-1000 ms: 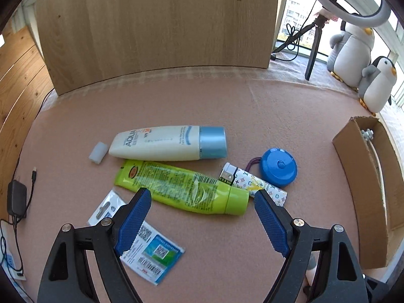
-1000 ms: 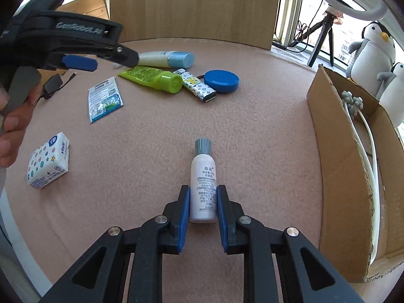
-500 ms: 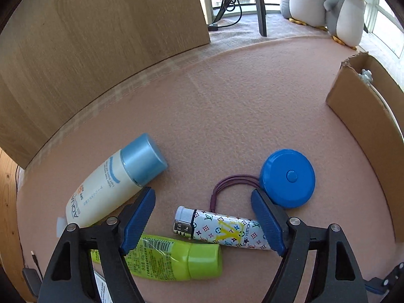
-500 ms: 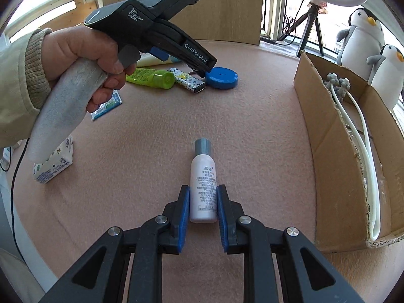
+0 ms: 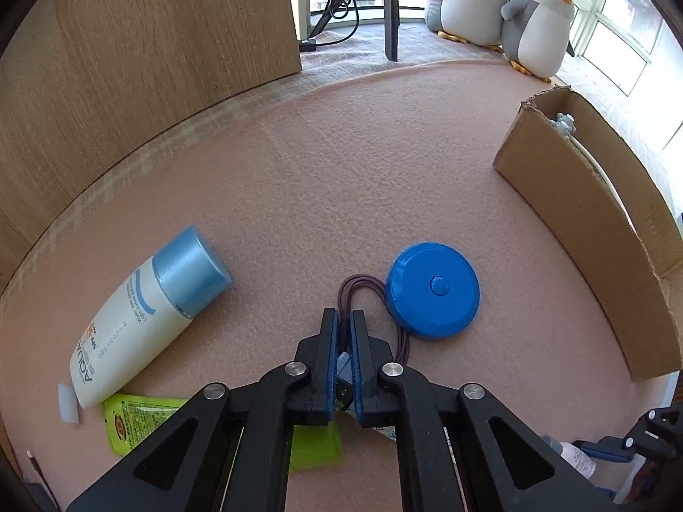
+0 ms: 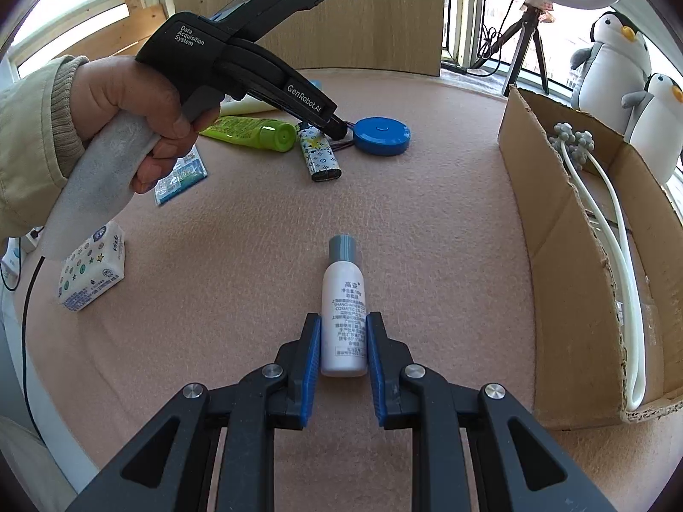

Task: Organize objects
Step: 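Grasp the blue tape measure's cord with the left tool while right tool holds the bottle, then lower the bottle and tape measure cord into the box and open both tools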

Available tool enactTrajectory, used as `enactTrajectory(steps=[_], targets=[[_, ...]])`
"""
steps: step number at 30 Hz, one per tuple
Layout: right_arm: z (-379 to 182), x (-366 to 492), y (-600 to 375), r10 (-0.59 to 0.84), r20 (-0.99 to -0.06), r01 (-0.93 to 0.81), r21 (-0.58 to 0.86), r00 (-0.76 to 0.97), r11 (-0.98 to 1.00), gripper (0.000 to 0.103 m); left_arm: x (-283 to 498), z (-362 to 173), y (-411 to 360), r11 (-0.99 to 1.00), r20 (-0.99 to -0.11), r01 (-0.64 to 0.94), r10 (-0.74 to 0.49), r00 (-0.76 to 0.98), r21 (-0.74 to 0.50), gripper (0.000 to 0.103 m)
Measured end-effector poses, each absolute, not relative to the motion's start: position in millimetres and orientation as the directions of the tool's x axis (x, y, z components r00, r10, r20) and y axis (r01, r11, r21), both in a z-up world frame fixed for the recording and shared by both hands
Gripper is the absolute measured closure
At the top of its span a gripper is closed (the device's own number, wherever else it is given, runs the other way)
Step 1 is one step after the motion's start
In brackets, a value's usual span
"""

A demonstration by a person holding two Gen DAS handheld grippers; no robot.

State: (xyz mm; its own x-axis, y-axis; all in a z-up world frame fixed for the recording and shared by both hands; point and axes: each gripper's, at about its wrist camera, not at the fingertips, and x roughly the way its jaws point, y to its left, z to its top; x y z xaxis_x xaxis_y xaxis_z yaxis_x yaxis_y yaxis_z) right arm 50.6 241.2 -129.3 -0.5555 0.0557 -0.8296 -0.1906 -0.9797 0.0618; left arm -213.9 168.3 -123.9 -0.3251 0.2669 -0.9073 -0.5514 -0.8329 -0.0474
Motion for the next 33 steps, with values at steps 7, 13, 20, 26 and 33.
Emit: enactTrajectory(steps=[7,13,20,26,33], targets=[[-130,53,241,0.059,-0.826,-0.199,0.066,-0.561,-0.978,0.084,-220,-121,166,-0.860,-0.895,-0.501,0.295,-0.335,-0.095,0.099],[-130,58,242,0.057,-0.814,-0.223,0.090,-0.579,-0.971,0.084,-219,-112,149,-0.893,-0.858,-0.409,0.353,-0.373,-0.189,0.099],[-124,65,249,0.073,-0.798,-0.258,0.105,-0.598,-0.961,0.085,-204,-79,137,-0.896,-0.815,-0.385,0.387,-0.431,-0.222,0.099],[-114,65,252,0.092,-0.782,-0.266,0.097,-0.617,-0.959,0.085,-183,-41,124,-0.899,-0.785,-0.370,0.400,-0.474,-0.235,0.099],[-94,61,249,0.103,-0.752,-0.255,0.089,-0.651,-0.963,0.085,-141,-2,106,-0.904,-0.755,-0.361,0.398,-0.521,-0.228,0.099]])
